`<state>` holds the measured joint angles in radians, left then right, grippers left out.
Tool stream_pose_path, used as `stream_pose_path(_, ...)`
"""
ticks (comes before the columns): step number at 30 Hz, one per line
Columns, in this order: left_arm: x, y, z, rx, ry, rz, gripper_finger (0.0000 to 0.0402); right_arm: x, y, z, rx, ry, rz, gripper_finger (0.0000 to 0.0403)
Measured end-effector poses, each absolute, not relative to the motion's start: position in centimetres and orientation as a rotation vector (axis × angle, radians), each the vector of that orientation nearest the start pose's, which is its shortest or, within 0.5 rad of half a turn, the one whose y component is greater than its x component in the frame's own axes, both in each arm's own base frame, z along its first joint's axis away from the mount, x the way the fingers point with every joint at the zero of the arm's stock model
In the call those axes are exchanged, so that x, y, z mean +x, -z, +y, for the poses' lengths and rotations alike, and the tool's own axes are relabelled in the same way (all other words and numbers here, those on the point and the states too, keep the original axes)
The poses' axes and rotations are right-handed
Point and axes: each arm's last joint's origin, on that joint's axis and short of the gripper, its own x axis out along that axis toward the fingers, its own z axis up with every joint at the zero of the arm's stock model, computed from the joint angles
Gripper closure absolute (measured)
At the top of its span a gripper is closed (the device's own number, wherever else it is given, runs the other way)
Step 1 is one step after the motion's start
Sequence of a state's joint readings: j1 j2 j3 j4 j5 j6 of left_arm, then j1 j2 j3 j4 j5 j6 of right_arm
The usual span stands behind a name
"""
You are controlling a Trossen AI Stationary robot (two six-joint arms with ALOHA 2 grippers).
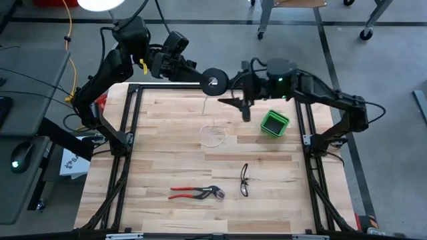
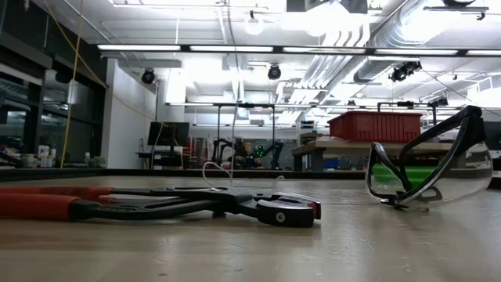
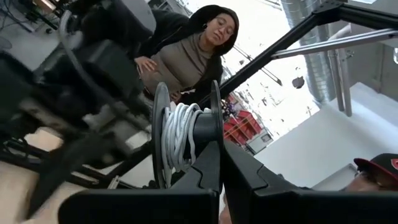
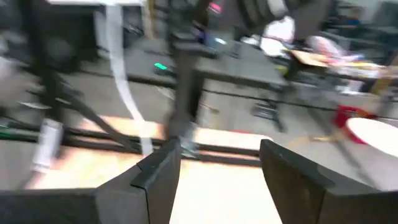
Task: Coil cords
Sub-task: Coil the wire into the spool
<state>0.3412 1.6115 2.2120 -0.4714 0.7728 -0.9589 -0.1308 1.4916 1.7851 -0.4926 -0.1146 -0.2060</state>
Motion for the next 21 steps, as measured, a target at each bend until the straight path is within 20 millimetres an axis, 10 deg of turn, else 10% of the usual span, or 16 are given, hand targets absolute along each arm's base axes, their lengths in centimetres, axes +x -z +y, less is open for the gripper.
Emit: stream_pose_path(21,27.7,-56.9,7.9,-0.838,0.395,0.039,0.0401,34.9,-45.6,-1.6,-0.194,-0.122,0.169,0.0197)
